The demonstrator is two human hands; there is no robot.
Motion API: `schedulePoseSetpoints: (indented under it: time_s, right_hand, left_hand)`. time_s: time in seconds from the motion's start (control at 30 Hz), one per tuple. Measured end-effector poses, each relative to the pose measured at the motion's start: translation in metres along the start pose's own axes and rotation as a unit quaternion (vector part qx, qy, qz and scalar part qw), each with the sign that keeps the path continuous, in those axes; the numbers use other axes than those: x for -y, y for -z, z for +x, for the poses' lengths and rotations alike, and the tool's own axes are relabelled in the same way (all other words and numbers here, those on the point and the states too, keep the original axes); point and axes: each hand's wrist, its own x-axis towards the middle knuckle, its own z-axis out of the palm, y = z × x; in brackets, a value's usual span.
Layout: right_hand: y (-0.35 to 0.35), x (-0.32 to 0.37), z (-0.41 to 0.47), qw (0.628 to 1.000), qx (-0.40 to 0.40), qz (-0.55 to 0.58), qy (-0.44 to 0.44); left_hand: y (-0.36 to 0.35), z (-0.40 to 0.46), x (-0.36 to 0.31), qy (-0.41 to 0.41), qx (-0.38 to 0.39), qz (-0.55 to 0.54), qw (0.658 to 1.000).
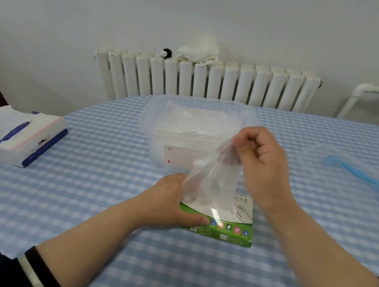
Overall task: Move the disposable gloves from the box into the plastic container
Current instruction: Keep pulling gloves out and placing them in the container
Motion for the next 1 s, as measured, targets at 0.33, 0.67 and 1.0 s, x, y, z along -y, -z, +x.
schedulePoseSetpoints:
  time_s: [0.33,0.67,1.0]
  right_hand:
    - [0.023,0.022,0.014,0.997,-0.057,0.002,0.056]
    - [0.027,0.021,0.014,0.933,0.040,-0.207,0.293]
    - [0.038,0.022,0.027,0.982,0.172,0.054,-0.060]
  left_hand:
    - [0.029,0.000,-0.018,-0.022,0.027,-0.243,0.969]
    - [0.074,0.015,-0.072,-0.045,-0.010,-0.417,0.908]
    - [0.098,0.025,-0.084,-0.110,-0.003,-0.355,0.928]
